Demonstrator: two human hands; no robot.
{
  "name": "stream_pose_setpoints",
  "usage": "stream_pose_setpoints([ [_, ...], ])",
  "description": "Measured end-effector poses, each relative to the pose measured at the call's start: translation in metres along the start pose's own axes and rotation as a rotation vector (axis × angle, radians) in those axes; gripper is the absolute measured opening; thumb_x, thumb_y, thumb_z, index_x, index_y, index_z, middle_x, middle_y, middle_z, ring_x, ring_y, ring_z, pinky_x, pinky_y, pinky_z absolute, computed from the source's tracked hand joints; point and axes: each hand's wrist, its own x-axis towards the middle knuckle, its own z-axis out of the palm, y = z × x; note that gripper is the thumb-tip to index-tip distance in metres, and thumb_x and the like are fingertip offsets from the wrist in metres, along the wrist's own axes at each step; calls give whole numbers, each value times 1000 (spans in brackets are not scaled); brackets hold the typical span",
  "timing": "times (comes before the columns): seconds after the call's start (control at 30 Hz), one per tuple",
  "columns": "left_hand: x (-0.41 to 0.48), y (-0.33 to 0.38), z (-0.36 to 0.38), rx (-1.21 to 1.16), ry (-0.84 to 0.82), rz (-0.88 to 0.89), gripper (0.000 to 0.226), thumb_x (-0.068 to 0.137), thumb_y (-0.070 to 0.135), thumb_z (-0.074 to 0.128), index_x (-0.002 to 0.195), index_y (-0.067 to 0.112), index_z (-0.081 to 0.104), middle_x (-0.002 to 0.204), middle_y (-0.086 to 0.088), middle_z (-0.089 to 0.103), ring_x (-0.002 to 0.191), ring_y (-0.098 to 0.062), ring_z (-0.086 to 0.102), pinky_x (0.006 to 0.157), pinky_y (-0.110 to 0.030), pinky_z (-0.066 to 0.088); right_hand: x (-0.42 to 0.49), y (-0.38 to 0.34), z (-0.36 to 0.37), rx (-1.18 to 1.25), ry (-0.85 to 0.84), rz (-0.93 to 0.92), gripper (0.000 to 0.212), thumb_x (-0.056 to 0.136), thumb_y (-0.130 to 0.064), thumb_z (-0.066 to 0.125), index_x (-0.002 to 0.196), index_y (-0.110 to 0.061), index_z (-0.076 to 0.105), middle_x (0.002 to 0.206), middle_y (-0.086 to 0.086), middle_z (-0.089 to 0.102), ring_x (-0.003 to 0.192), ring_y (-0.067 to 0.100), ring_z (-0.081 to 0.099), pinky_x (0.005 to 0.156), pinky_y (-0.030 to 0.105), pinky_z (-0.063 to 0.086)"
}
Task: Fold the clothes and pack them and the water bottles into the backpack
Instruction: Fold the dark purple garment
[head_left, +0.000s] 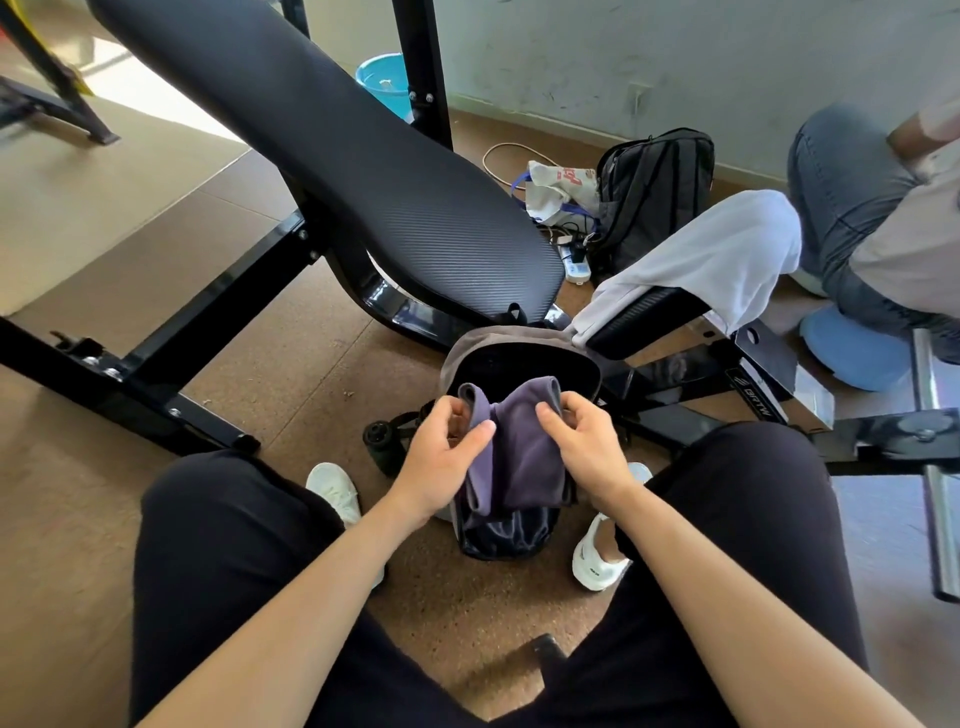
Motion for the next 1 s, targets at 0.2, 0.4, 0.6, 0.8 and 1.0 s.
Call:
stream_pose_setpoints([
  [0.2,-4,3,14,-74,-190,-91,15,101,18,61,116,19,58,93,-2,56,75,-2,60,65,-26,55,-11,-6,12,102,-181,5,26,102,-38,57,111,-18,71,107,9,75,106,30,71,97,50,55],
  [0.4,-3,1,4,-285,-374,-226,49,90,30,43,134,21,62,100,0,64,87,-19,63,84,-38,55,-9,-3,8,-121,-227,-31,36,83,-28,84,112,-21,65,103,-3,73,95,8,69,86,28,55],
  [0.6,6,-7,-6,-208,-147,-172,40,86,28,46,115,22,73,82,5,60,74,-13,55,72,-29,51,-4,-2,5,121,-252,79,29,89,2,68,114,-13,69,107,6,76,99,16,71,90,32,55],
  [0.8,13,-14,-20,-390,268,-413,26,100,34,55,117,16,63,112,-6,65,92,-16,62,79,-32,52,-4,-28,-12,568,-393,282,31,98,-6,55,128,-2,63,111,13,72,100,26,69,91,38,55],
  [1.0,2,-1,-12,-583,-168,-520,57,94,62,51,134,22,63,129,-4,72,123,-25,66,107,-43,46,4,-10,-7,388,-166,237,30,98,-6,62,127,-7,57,113,15,72,109,33,70,89,39,56],
])
